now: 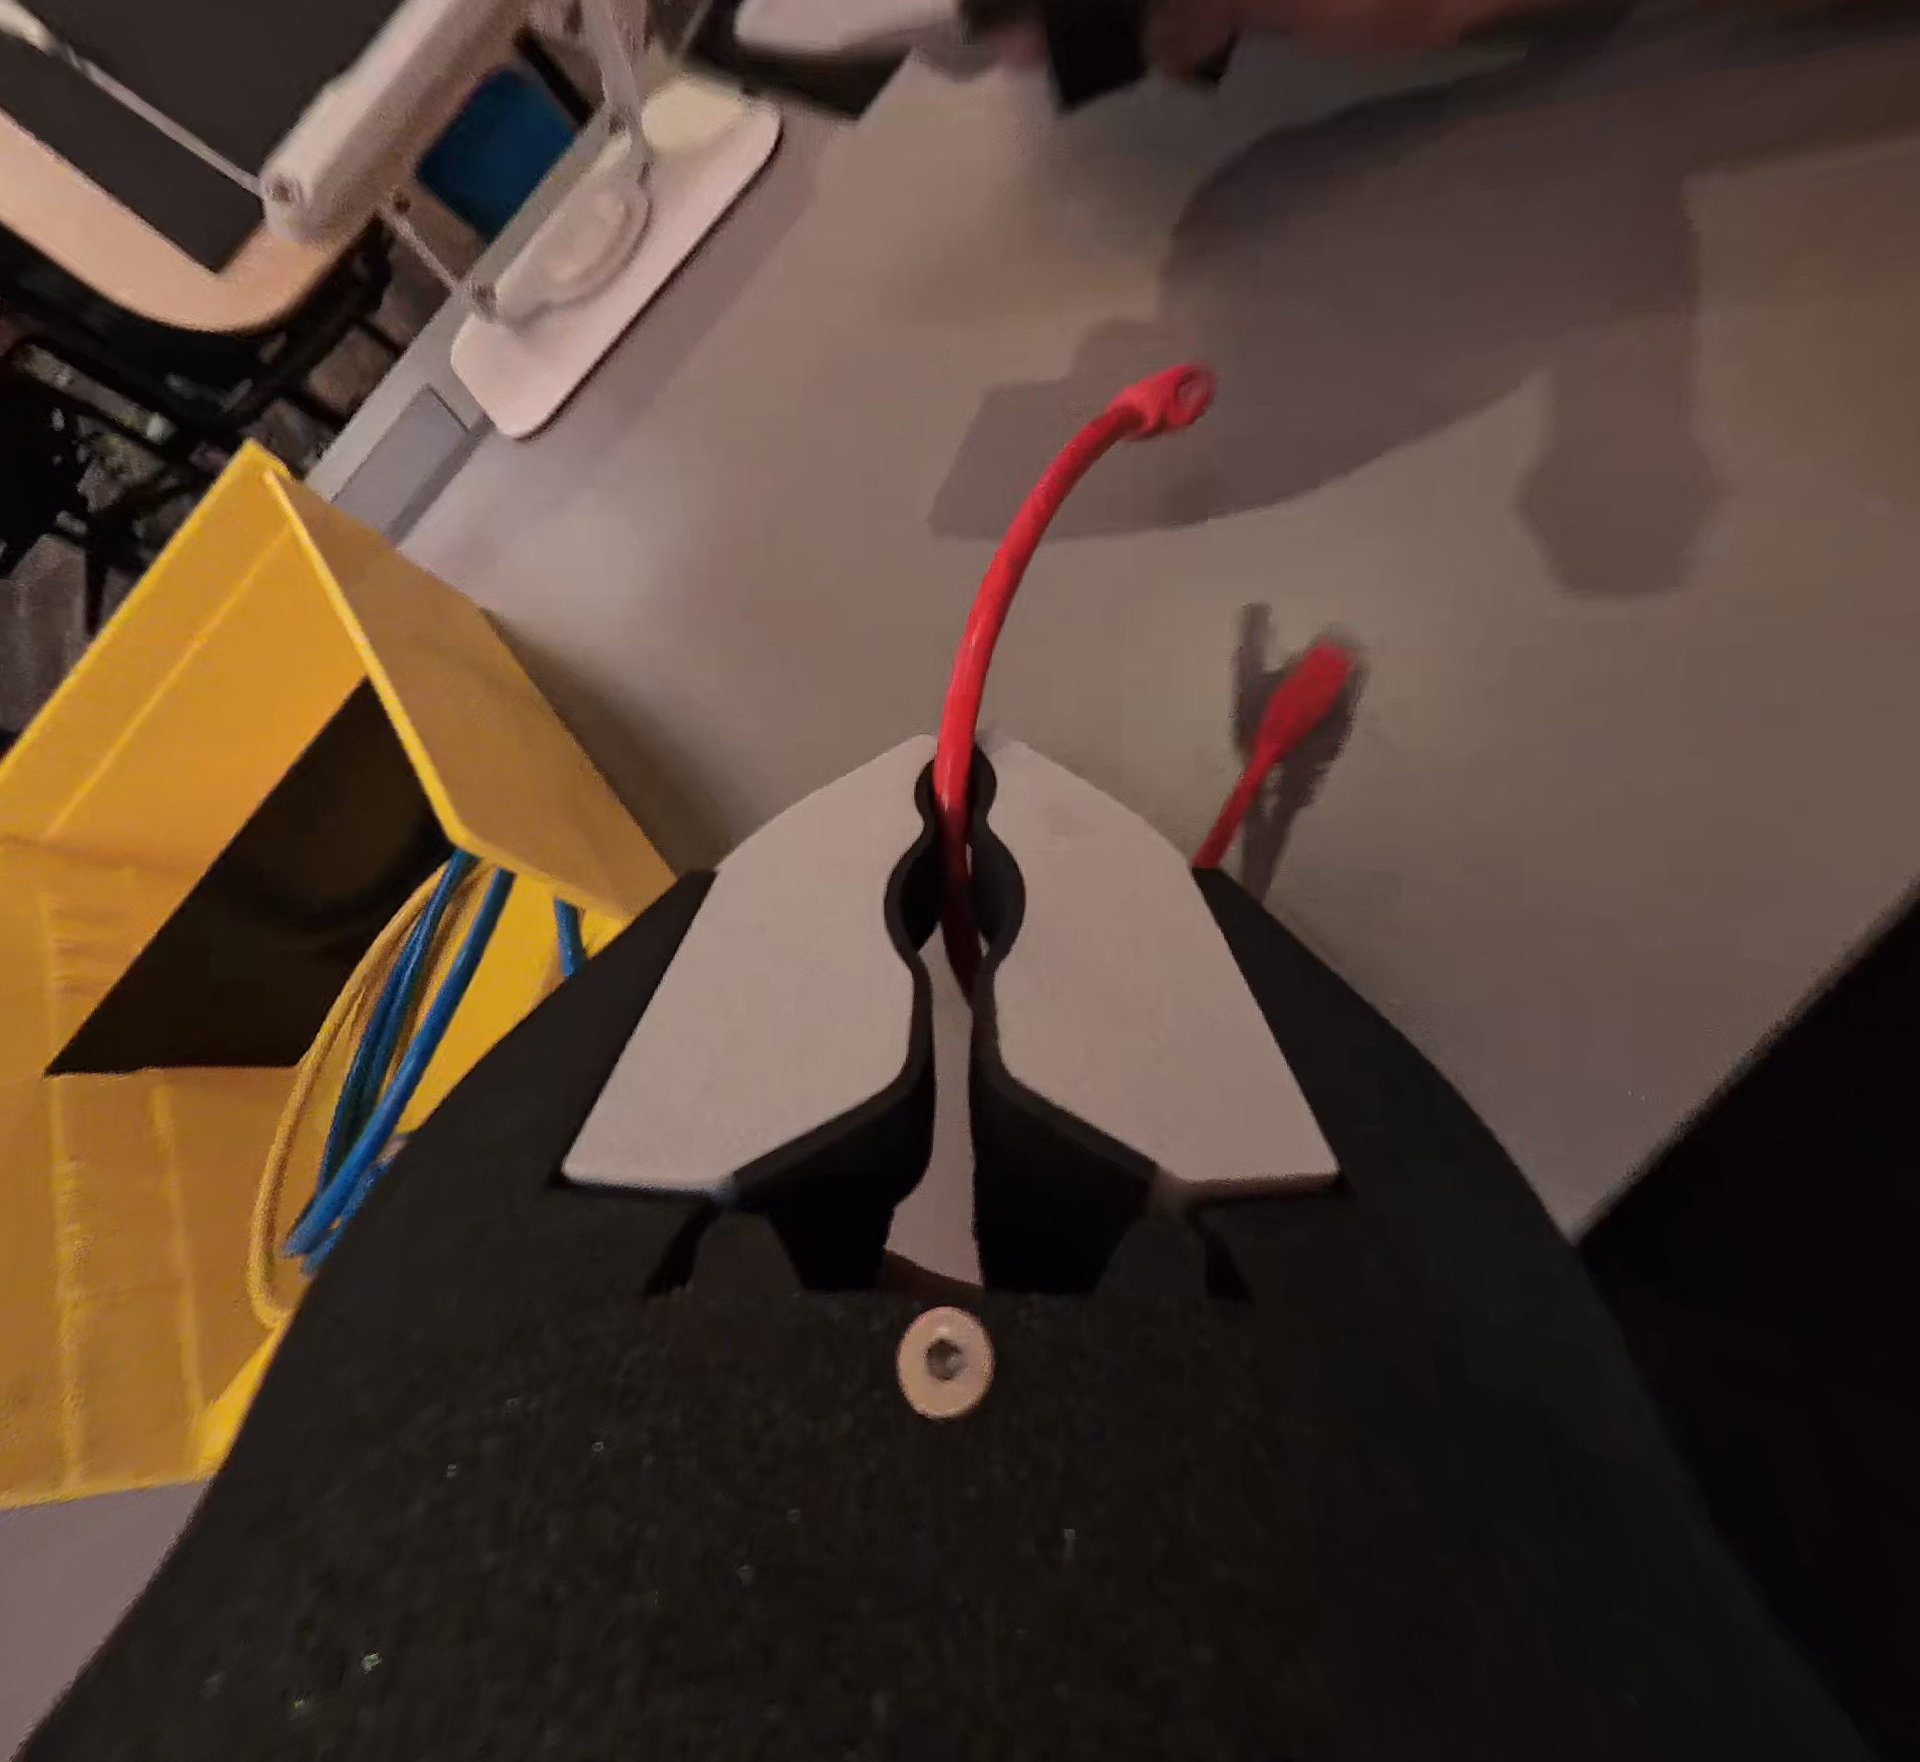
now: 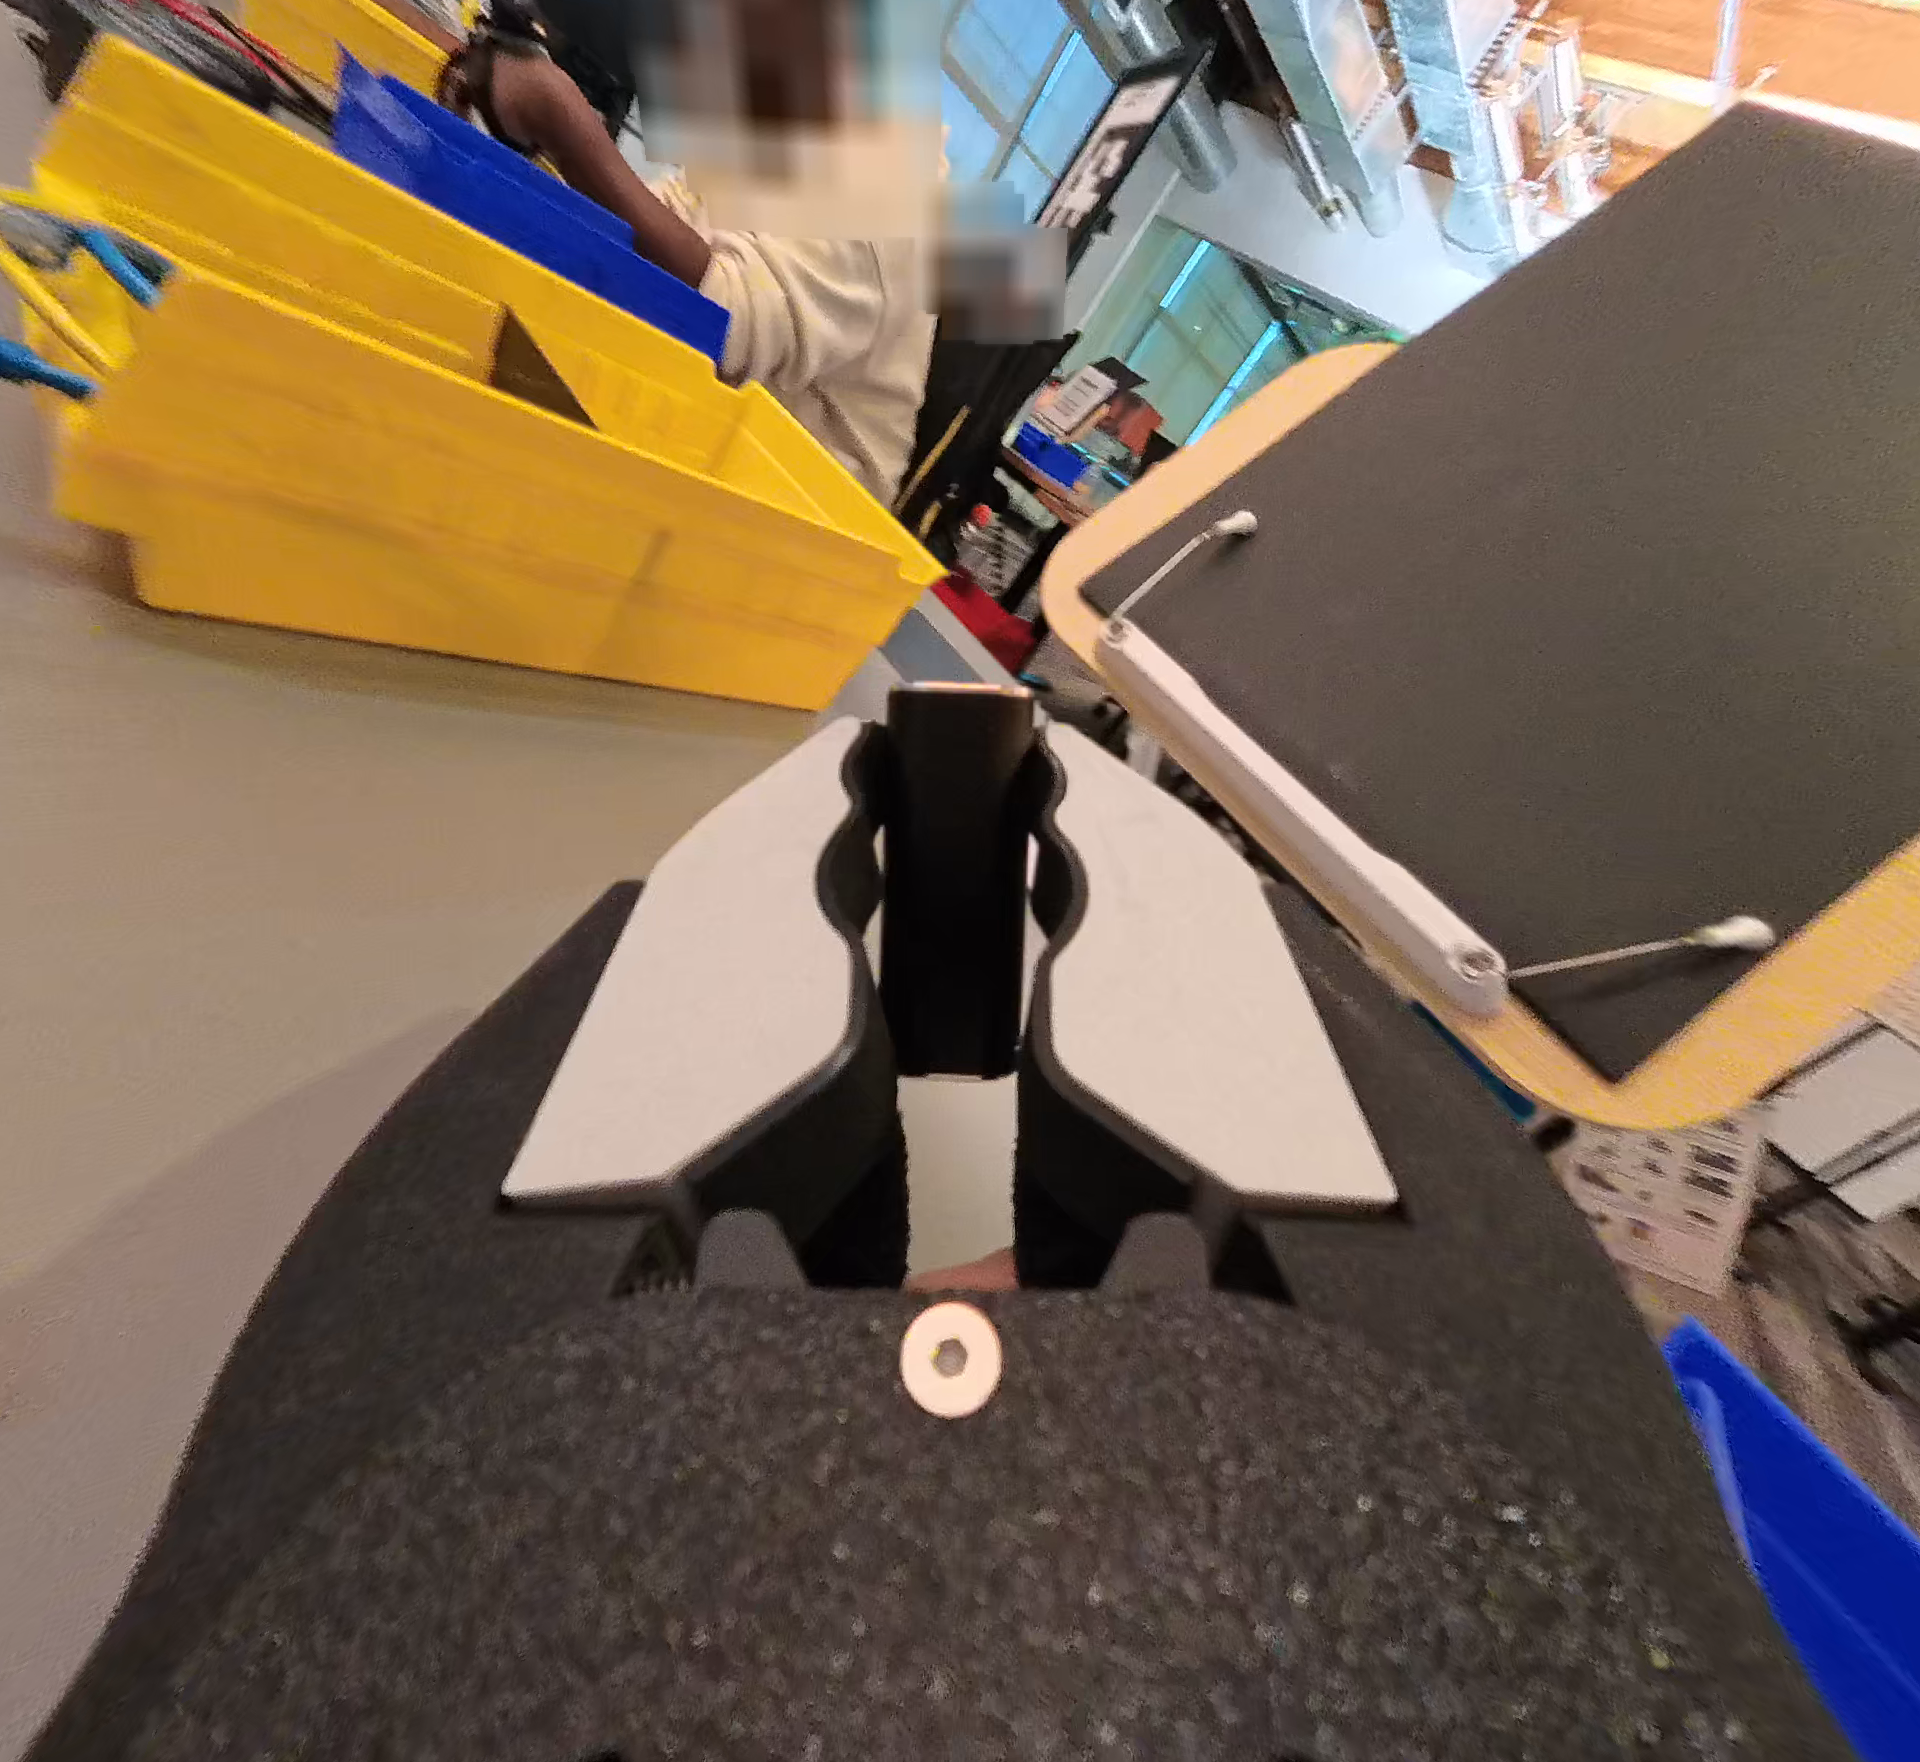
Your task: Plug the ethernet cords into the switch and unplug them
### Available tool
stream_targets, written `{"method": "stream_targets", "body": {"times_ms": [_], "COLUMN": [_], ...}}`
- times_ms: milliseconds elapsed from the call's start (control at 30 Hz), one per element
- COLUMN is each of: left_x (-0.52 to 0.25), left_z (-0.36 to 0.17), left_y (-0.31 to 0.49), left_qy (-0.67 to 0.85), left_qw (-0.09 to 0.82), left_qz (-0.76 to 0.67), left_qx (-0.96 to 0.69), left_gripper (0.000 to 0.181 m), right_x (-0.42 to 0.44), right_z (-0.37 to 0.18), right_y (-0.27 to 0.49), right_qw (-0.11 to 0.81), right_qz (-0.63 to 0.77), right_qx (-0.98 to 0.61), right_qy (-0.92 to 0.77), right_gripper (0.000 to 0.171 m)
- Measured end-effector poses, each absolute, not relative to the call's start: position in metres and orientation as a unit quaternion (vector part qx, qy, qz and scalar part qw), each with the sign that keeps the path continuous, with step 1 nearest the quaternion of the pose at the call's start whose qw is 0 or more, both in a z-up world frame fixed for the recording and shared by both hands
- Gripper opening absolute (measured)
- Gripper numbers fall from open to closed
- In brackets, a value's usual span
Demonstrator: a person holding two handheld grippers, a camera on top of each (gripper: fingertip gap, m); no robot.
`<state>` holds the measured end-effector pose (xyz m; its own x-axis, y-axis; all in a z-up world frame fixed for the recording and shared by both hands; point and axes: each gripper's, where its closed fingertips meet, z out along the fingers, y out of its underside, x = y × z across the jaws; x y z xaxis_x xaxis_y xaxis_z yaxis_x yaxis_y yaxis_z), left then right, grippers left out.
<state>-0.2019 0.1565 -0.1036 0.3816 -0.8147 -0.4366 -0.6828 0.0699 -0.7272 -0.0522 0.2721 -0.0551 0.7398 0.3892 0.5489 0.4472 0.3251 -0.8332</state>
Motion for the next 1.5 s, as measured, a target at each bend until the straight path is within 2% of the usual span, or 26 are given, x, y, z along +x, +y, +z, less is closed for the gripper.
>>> {"method": "stream_targets", "body": {"times_ms": [100,167,200,233,300,467,567,600,667,900,967,1067,1300,1500], "left_x": [-0.201,-0.197,-0.197,-0.195,-0.185,-0.143,-0.129,-0.127,-0.124,-0.12,-0.12,-0.125,-0.131,-0.145], "left_z": [-0.116,-0.142,-0.15,-0.154,-0.144,-0.074,-0.064,-0.066,-0.068,-0.073,-0.071,-0.082,-0.093,-0.104], "left_y": [0.185,0.185,0.191,0.196,0.205,0.206,0.202,0.2,0.192,0.187,0.187,0.193,0.194,0.228], "left_qy": [0.509,0.51,0.506,0.505,0.497,0.464,0.462,0.463,0.462,0.462,0.466,0.482,0.475,0.438], "left_qw": [0.431,0.32,0.296,0.29,0.304,0.372,0.354,0.341,0.316,0.316,0.32,0.319,0.31,0.39], "left_qz": [-0.121,-0.163,-0.158,-0.156,-0.171,-0.283,-0.324,-0.338,-0.381,-0.424,-0.429,-0.391,-0.377,-0.223], "left_qx": [-0.735,-0.781,-0.794,-0.798,-0.795,-0.752,-0.746,-0.745,-0.736,-0.712,-0.704,-0.716,-0.732,-0.779], "left_gripper": [0.0,0.0,0.004,0.022,0.036,0.071,0.086,0.087,0.074,0.082,0.077,0.063,0.063,0.063], "right_x": [-0.067,-0.072,-0.075,-0.077,-0.082,-0.114,-0.137,-0.138,-0.139,-0.148,-0.156,-0.159,-0.159,-0.15], "right_z": [-0.05,-0.043,-0.04,-0.037,-0.031,-0.035,-0.043,-0.042,-0.044,-0.058,-0.067,-0.073,-0.075,-0.101], "right_y": [0.262,0.255,0.251,0.248,0.241,0.223,0.21,0.21,0.209,0.199,0.195,0.197,0.2,0.233], "right_qw": [0.729,0.735,0.737,0.739,0.747,0.739,0.73,0.733,0.732,0.704,0.694,0.688,0.686,0.609], "right_qz": [0.039,0.066,0.081,0.094,0.098,0.044,-0.015,-0.045,-0.064,-0.064,-0.062,-0.066,-0.081,-0.171], "right_qx": [-0.576,-0.566,-0.56,-0.555,-0.541,-0.509,-0.475,-0.469,-0.458,-0.432,-0.424,-0.43,-0.43,-0.531], "right_qy": [-0.369,-0.368,-0.369,-0.369,-0.374,-0.439,-0.491,-0.49,-0.5,-0.56,-0.578,-0.581,-0.581,-0.563], "right_gripper": [0.026,0.026,0.026,0.026,0.026,0.026,0.025,0.026,0.026,0.026,0.026,0.026,0.026,0.031]}}
